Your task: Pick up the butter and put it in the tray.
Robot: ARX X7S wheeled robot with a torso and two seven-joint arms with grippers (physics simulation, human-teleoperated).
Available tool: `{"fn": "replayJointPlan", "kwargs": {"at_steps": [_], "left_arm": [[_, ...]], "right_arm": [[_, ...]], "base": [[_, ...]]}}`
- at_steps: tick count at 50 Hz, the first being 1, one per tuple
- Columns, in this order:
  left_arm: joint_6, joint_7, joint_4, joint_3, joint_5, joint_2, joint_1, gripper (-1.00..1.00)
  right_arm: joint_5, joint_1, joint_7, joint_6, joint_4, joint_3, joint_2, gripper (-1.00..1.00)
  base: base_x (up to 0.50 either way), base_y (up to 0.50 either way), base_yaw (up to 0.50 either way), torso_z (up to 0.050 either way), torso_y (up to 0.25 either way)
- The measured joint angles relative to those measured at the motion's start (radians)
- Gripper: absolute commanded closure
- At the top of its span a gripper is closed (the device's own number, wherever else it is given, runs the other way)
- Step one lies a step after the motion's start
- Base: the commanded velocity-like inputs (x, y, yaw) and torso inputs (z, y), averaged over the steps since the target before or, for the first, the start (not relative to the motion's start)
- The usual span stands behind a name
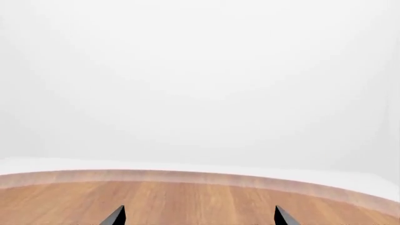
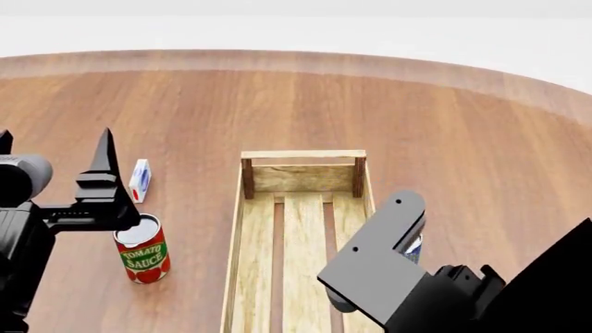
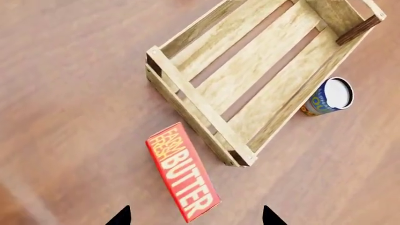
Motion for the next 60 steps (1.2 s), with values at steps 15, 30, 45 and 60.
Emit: {"fn": "replayJointPlan", "kwargs": {"at_steps": [15,30,45,60], "left_arm": [[0.019,-0.003,-0.012,0.007,-0.004,-0.006,0.01,-1.0],[0.037,-0.005,-0.03,0.013,-0.008,-0.011,0.018,-1.0],[0.053,-0.008,-0.045,0.019,-0.012,-0.017,0.023,-1.0],[0.06,-0.013,-0.047,0.026,-0.018,-0.022,0.026,-1.0]], "right_arm": [[-0.036,0.052,-0.031,0.01,0.007,-0.113,0.003,-1.0],[-0.182,0.141,-0.204,0.018,-0.043,-0.25,-0.005,-1.0],[-0.279,0.215,-0.305,0.006,-0.039,-0.385,-0.022,-1.0],[-0.451,0.221,-0.458,-0.046,-0.05,-0.437,-0.041,-1.0]], "base": [[0.0,0.0,0.0,0.0,0.0],[0.0,0.0,0.0,0.0,0.0],[0.0,0.0,0.0,0.0,0.0],[0.0,0.0,0.0,0.0,0.0]]}}
